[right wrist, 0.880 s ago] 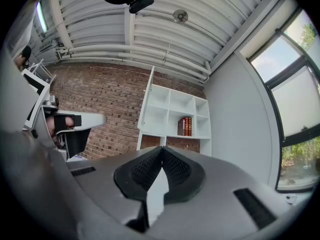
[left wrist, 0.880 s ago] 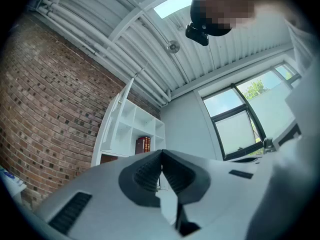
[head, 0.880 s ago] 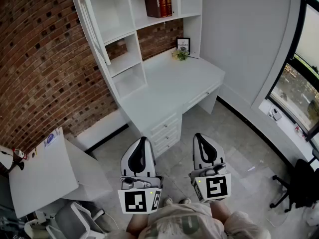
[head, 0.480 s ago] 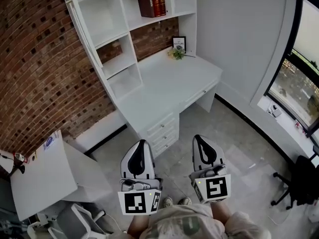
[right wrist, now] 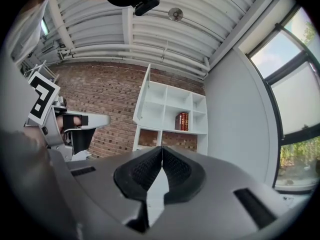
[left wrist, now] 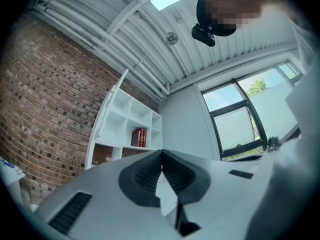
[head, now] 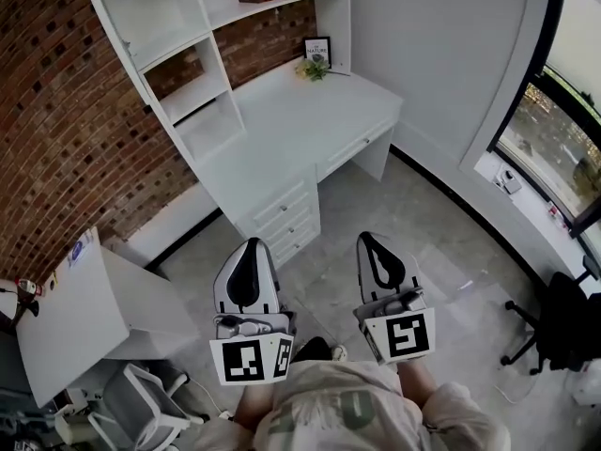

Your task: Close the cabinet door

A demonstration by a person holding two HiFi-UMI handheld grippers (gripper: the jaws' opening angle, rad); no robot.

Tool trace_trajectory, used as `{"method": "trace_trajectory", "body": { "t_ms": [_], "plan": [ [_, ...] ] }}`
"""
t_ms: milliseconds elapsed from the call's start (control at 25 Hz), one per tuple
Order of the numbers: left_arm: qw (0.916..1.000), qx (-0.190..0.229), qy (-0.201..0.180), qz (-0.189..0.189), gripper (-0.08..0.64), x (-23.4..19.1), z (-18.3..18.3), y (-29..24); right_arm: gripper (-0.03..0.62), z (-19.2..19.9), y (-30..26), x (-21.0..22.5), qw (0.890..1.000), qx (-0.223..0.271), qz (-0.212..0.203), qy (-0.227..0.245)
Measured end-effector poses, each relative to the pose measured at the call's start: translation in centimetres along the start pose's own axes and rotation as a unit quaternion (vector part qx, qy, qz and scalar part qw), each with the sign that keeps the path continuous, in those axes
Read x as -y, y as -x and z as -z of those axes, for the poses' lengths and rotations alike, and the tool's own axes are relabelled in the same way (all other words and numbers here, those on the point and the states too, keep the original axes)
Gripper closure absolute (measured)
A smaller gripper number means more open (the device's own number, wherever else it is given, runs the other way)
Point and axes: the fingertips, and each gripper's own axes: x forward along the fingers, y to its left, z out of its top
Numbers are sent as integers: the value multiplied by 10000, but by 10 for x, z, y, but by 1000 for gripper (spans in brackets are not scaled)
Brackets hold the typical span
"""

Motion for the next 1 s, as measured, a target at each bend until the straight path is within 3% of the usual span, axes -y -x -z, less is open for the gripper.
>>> {"method": "trace_trajectory", "body": {
  "t_ms": [320, 560, 1000],
  "plan": [
    [9999, 105, -131, 11, 546, 4, -9, -27, 574, -6, 3, 32, 9997, 186, 112, -94],
    [9996, 178, -40, 206, 546, 11, 14, -56, 575, 14, -10, 52, 9996, 225, 151, -87],
    [9994, 290, 34, 198, 546, -31, 42, -168, 574, 39, -135, 76, 9998, 130, -61, -113]
  ]
}}
